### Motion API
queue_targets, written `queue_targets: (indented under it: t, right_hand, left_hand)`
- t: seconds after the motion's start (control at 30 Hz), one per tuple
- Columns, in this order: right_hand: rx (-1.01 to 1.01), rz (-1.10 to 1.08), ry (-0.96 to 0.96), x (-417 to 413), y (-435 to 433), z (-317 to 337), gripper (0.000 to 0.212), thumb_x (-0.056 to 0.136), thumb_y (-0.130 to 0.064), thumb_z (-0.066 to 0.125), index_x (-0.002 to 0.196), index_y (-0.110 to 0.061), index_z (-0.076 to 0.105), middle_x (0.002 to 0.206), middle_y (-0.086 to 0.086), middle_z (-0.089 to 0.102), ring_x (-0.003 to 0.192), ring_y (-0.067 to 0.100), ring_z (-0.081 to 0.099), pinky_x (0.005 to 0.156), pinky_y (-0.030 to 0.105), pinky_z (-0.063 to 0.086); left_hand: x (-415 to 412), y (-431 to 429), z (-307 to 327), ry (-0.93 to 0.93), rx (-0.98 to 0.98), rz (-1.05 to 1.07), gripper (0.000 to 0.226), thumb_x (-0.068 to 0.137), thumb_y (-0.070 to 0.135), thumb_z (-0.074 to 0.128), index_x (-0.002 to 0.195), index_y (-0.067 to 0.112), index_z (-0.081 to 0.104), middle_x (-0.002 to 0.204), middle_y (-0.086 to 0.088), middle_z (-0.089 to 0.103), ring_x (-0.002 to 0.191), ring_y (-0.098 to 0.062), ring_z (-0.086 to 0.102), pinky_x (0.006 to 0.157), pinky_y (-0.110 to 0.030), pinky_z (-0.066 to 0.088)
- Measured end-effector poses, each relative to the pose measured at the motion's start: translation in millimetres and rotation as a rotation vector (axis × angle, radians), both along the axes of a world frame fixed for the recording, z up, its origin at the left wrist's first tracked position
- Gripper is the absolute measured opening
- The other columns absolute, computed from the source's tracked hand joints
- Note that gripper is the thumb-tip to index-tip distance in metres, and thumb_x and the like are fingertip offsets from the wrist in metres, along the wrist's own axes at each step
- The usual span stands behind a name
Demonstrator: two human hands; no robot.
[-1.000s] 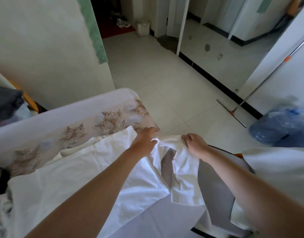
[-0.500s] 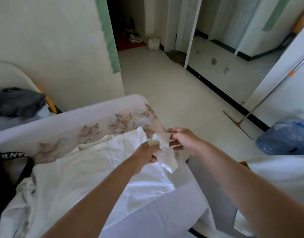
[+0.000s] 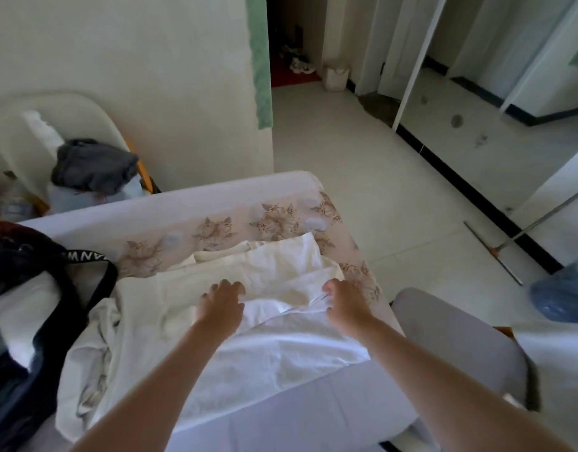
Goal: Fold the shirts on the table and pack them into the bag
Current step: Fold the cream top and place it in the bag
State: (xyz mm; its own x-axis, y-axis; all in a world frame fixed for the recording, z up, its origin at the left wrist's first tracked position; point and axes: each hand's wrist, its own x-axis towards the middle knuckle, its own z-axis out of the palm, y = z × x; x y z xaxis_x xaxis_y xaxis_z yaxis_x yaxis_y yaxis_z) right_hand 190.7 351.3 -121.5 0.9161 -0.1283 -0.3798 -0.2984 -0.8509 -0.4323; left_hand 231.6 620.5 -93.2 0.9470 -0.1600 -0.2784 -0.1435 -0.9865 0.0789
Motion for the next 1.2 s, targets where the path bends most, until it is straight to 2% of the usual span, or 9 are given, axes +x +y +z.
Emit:
queue_targets:
  t: [0.13, 0.23, 0.37, 0.53, 0.6, 0.73, 0.87, 1.07, 1.2]
  right_hand:
    - [-0.098, 0.063, -0.173, -5, 1, -17, 0.047, 0.084, -0.005, 0.054, 0.127, -0.022, 0.05, 0.116, 0.006, 0.053, 0.109, 0.03, 0.05, 0.095, 0.044, 0.043]
    - [-0.255, 0.154, -0.349, 6, -3, -24, 0.042, 0.084, -0.009, 0.058, 0.124, -0.023, 0.061, 0.107, 0.01, 0.053, 0.098, 0.033, 0.052, 0.083, 0.046, 0.046]
    - [-0.359, 0.227, -0.459, 35, -5, -25, 0.013, 0.075, -0.015, 0.077, 0.082, -0.025, 0.076, 0.094, 0.004, 0.055, 0.081, 0.03, 0.056, 0.071, 0.039, 0.045]
    - [-0.369, 0.231, -0.498, 68, 0, -7, 0.011, 0.081, -0.012, 0.071, 0.074, -0.02, 0.068, 0.075, 0.001, 0.068, 0.076, 0.03, 0.061, 0.07, 0.037, 0.036]
    - [-0.417, 0.189, -0.484, 80, 4, 0, 0.011, 0.085, -0.012, 0.068, 0.076, -0.018, 0.066, 0.068, 0.003, 0.067, 0.072, 0.03, 0.061, 0.068, 0.037, 0.033]
    - [-0.548, 0.198, -0.412, 98, 14, 2, 0.008, 0.089, -0.013, 0.065, 0.082, -0.016, 0.067, 0.075, 0.005, 0.068, 0.074, 0.03, 0.062, 0.067, 0.037, 0.031]
    - [-0.551, 0.157, -0.418, 111, 14, -13, 0.006, 0.087, -0.01, 0.067, 0.083, -0.014, 0.067, 0.074, 0.008, 0.067, 0.067, 0.031, 0.064, 0.067, 0.037, 0.037]
    - [-0.52, 0.292, -0.561, 125, 15, -36, 0.032, 0.069, 0.005, 0.071, 0.097, -0.008, 0.064, 0.084, 0.015, 0.061, 0.067, 0.034, 0.06, 0.064, 0.04, 0.042]
    - [-0.588, 0.293, -0.679, 113, 16, -32, 0.048, 0.072, 0.0, 0.065, 0.119, -0.01, 0.061, 0.105, 0.017, 0.058, 0.088, 0.036, 0.055, 0.076, 0.044, 0.041]
  left_hand:
    - [-24, 2, -38, 0.064, -0.086, -0.121, 0.051, 0.08, 0.05, 0.068, 0.126, 0.034, 0.053, 0.13, 0.005, 0.042, 0.121, -0.024, 0.044, 0.095, -0.041, 0.041]
    - [-27, 14, -52, -0.093, -0.212, -0.127, 0.057, 0.068, 0.017, 0.077, 0.121, 0.029, 0.06, 0.12, 0.001, 0.056, 0.105, -0.029, 0.058, 0.088, -0.044, 0.048]
    - [-20, 38, -53, -0.19, -0.308, -0.103, 0.051, 0.052, -0.004, 0.077, 0.094, 0.023, 0.074, 0.105, 0.001, 0.068, 0.088, -0.028, 0.068, 0.075, -0.036, 0.056]
    - [-19, 61, -47, -0.121, -0.34, -0.217, 0.028, 0.058, 0.034, 0.09, 0.08, 0.029, 0.073, 0.113, 0.005, 0.069, 0.098, -0.018, 0.067, 0.079, -0.032, 0.058]
    - [-19, 66, -51, -0.087, -0.284, -0.235, 0.043, 0.054, 0.042, 0.091, 0.091, 0.028, 0.072, 0.115, 0.004, 0.068, 0.099, -0.018, 0.066, 0.083, -0.032, 0.055]
    - [-11, 69, -53, -0.255, -0.314, -0.192, 0.01, 0.076, 0.018, 0.064, 0.076, 0.019, 0.075, 0.098, -0.001, 0.072, 0.085, -0.025, 0.069, 0.078, -0.032, 0.056]
    - [11, 71, -32, -0.298, -0.323, 0.079, 0.023, 0.094, 0.023, 0.04, 0.095, 0.014, 0.061, 0.078, -0.009, 0.067, 0.071, -0.033, 0.065, 0.053, -0.033, 0.047]
    - [80, 81, -7, -0.343, 0.131, 0.13, 0.024, 0.093, 0.007, 0.049, 0.112, 0.012, 0.063, 0.095, -0.009, 0.069, 0.088, -0.032, 0.063, 0.074, -0.036, 0.044]
    - [73, 81, -34, -0.454, 0.026, -0.026, 0.041, 0.073, -0.005, 0.044, 0.102, 0.011, 0.067, 0.098, -0.011, 0.061, 0.087, -0.033, 0.057, 0.08, -0.044, 0.044]
